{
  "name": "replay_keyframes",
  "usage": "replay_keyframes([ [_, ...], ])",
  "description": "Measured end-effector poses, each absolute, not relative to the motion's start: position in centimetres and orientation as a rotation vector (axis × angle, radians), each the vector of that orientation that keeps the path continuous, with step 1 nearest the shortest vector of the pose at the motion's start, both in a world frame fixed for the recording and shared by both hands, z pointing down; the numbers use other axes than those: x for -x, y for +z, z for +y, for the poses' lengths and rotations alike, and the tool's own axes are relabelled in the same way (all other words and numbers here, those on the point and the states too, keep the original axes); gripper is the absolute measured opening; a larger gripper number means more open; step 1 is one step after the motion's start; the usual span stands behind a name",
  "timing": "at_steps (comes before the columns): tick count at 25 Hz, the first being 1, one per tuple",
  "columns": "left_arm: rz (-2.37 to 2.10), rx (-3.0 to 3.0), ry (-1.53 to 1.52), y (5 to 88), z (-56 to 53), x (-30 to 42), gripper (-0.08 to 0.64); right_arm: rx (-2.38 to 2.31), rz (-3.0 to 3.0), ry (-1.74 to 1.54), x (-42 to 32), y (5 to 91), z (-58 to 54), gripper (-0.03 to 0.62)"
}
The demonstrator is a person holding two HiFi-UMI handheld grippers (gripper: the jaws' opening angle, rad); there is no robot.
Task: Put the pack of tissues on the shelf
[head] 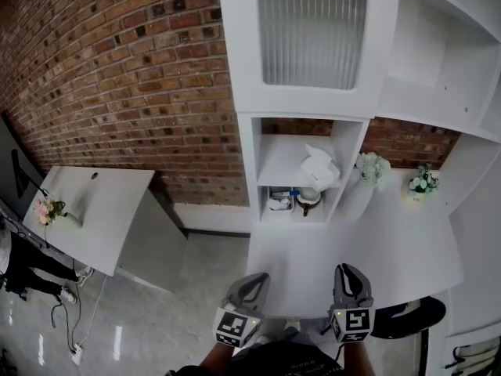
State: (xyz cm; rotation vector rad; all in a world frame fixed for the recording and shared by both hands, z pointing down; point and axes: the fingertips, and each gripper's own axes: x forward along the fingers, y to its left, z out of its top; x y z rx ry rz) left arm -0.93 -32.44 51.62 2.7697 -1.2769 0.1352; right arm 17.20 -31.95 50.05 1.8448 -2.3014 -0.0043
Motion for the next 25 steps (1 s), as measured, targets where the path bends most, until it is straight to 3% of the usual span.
replay_keyframes([
  [5,-1.283,-2.773,0.134,51.6,-32.2,1.5,0.011,-1.858,-2.292,0.0,-17.1,49.9,-31.4,0.005],
  [25,-1.22,-2.772,0.099,51.7,-31.3,0.4,0.011,-1.941,-2.274,-0.023,-17.9,49.0,-30.1,0.005],
])
